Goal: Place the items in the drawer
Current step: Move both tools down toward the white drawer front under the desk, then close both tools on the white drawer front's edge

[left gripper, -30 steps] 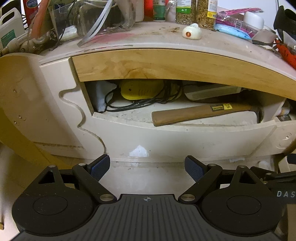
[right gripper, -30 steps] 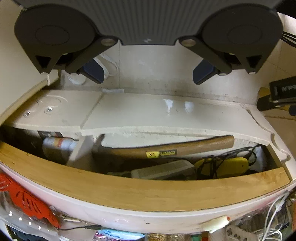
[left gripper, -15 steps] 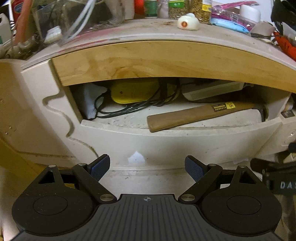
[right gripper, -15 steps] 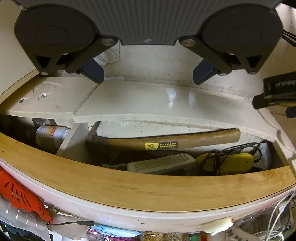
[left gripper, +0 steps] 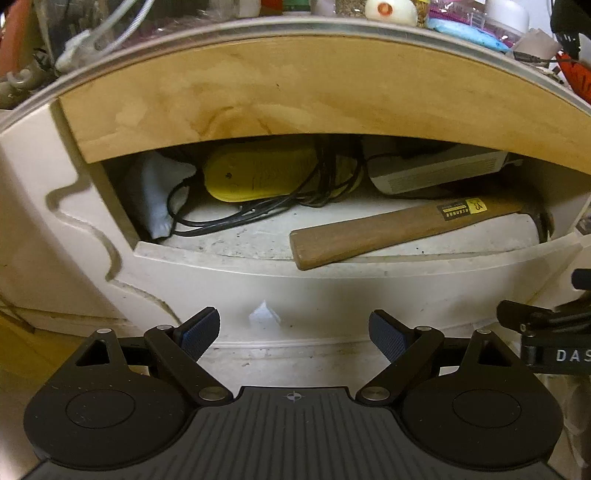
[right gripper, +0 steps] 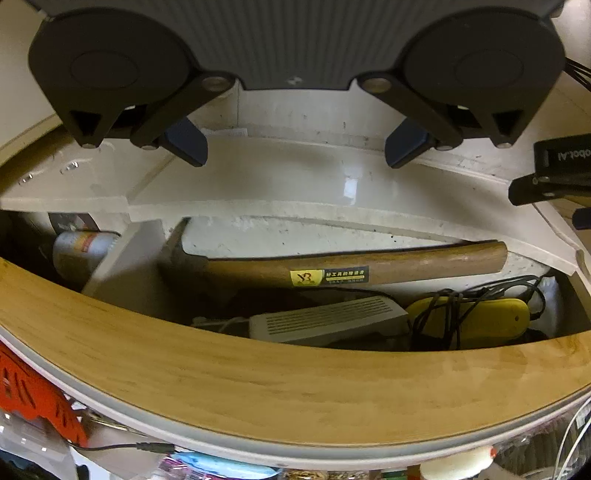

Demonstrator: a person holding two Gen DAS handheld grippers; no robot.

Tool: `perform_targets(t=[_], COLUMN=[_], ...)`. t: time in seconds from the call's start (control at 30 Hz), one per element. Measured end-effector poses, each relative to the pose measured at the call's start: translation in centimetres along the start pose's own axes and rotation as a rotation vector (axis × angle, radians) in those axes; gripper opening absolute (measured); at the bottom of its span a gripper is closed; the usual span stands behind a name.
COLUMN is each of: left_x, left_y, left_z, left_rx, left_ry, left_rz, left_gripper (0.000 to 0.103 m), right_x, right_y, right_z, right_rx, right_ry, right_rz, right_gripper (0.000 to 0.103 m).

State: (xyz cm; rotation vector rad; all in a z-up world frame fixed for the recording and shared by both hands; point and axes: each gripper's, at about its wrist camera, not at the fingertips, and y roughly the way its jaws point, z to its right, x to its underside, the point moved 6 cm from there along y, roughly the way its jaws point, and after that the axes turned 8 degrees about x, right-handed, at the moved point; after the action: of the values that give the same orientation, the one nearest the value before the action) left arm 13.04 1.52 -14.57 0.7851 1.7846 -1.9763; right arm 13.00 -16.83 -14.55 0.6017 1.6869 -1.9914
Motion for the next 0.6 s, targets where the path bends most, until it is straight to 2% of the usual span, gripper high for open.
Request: perform_targets(t=[0.6], left_x=[-0.6], left_y=[2.7], left_z=[-1.5], left_rx=[-0.024], left_ry=[-0.049], left_rz=[-0.009], left_gripper=[0.089], right_x=[-1.0], right_y=[3.0], right_z=[0.4], right_rx=[0.026], right_ry=[-0.003], right_rz=[0.003], right_gripper=[0.103])
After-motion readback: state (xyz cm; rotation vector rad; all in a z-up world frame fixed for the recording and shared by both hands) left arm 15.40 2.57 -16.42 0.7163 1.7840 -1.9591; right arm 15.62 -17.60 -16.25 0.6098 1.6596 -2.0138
